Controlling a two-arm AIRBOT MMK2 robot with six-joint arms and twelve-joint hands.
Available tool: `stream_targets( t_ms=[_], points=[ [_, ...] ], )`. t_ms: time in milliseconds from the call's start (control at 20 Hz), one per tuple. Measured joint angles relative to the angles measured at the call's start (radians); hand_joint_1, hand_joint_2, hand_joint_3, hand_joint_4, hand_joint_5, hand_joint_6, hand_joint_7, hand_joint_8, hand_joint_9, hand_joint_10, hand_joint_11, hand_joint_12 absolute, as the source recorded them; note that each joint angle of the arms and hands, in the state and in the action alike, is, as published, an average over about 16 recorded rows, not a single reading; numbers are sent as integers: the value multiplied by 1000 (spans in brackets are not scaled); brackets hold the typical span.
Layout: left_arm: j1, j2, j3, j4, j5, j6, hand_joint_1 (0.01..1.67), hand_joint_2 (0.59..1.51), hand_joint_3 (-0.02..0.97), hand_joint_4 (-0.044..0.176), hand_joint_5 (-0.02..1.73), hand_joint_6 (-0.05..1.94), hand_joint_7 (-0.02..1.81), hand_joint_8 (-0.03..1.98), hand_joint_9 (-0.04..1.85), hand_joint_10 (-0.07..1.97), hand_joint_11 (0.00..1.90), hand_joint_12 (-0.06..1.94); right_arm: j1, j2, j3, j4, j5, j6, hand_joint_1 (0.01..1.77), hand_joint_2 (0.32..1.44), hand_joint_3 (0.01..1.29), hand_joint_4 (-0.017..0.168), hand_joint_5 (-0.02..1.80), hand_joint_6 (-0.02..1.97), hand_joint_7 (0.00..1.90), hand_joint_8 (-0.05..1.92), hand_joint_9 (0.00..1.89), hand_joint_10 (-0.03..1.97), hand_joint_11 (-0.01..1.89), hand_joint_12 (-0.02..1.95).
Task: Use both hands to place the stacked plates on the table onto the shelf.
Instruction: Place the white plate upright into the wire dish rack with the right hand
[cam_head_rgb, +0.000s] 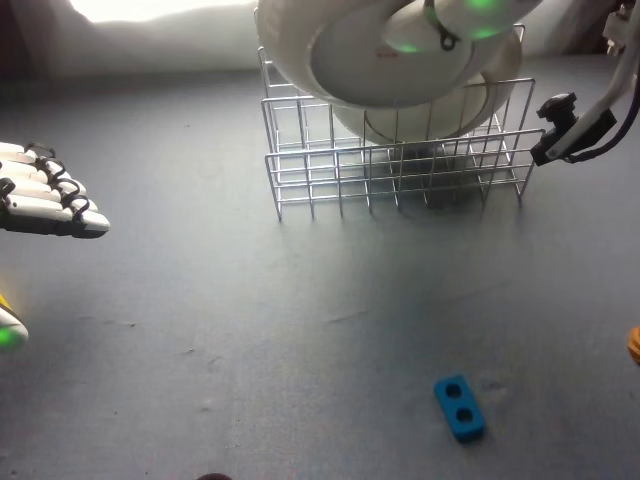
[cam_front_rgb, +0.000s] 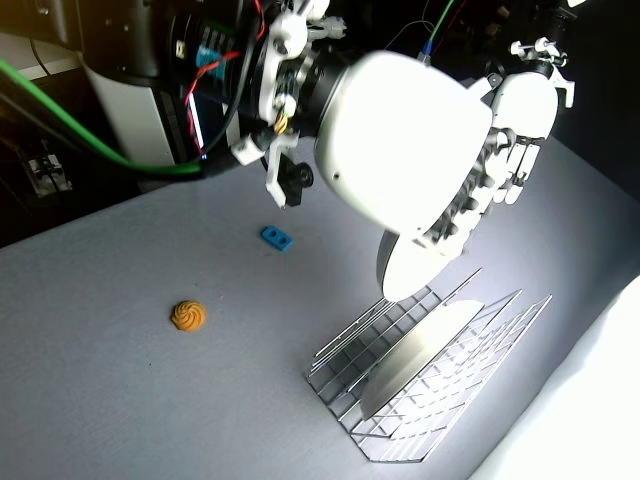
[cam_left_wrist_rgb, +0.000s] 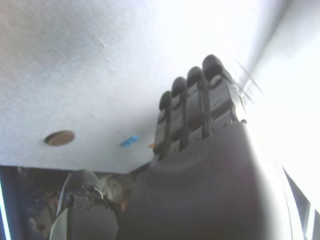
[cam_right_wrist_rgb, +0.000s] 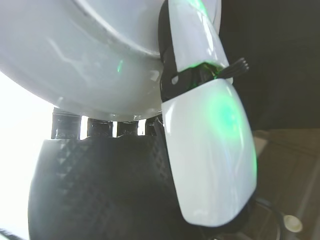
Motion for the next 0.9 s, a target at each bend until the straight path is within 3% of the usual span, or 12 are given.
stream_targets(
  t_ms=[900],
  points=[
    [0,-3,0,14,27,23,19,1016,21,-1,134,6,176,1,124,19,17,325,-62,-77,126,73,-29,-24,1376,1022,14,-5,854,1105,984,919,996,1017,879,969]
  ],
)
